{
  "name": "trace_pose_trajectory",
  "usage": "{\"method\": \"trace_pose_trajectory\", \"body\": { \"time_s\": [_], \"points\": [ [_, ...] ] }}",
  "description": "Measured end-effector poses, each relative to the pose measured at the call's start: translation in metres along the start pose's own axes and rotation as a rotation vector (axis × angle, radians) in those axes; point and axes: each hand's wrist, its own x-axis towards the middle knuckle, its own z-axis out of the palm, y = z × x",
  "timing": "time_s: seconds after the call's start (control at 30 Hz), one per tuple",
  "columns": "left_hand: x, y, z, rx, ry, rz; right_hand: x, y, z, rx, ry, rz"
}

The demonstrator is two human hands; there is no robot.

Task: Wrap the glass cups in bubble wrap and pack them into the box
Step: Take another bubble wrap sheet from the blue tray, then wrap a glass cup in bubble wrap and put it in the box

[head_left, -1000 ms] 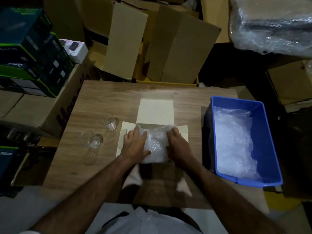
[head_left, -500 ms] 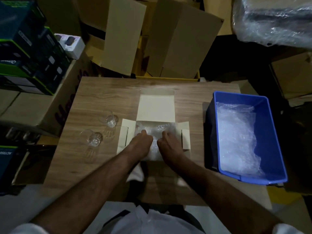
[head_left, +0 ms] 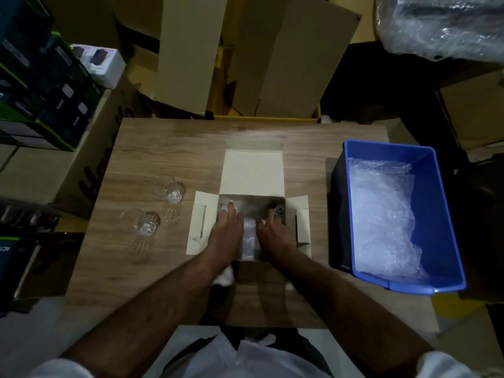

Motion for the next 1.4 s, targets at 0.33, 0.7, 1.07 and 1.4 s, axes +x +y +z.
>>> {"method": "trace_pose_trajectory", "body": {
  "time_s": [0.33, 0.7, 1.07, 1.4],
  "points": [
    [0.008, 0.006, 0.0, -0.158, -0.213, -0.068, 0.002, -0.005, 0.002, -0.166, 0.015, 0.008],
    [0.014, 0.003, 0.004, -0.376, -0.311, -0.031, -0.001, 0.004, 0.0, -0.14, 0.015, -0.096],
    [-0.003, 0.007, -0.048, -0.655, 0.205, 0.055, -0.062, 0.059, -0.042, 0.037, 0.555, -0.201],
    [0.035, 0.119, -0.125, -0.742, 0.444, 0.225, -0.123, 0.174, -0.05, 0.082, 0.739, 0.067]
  ]
}}
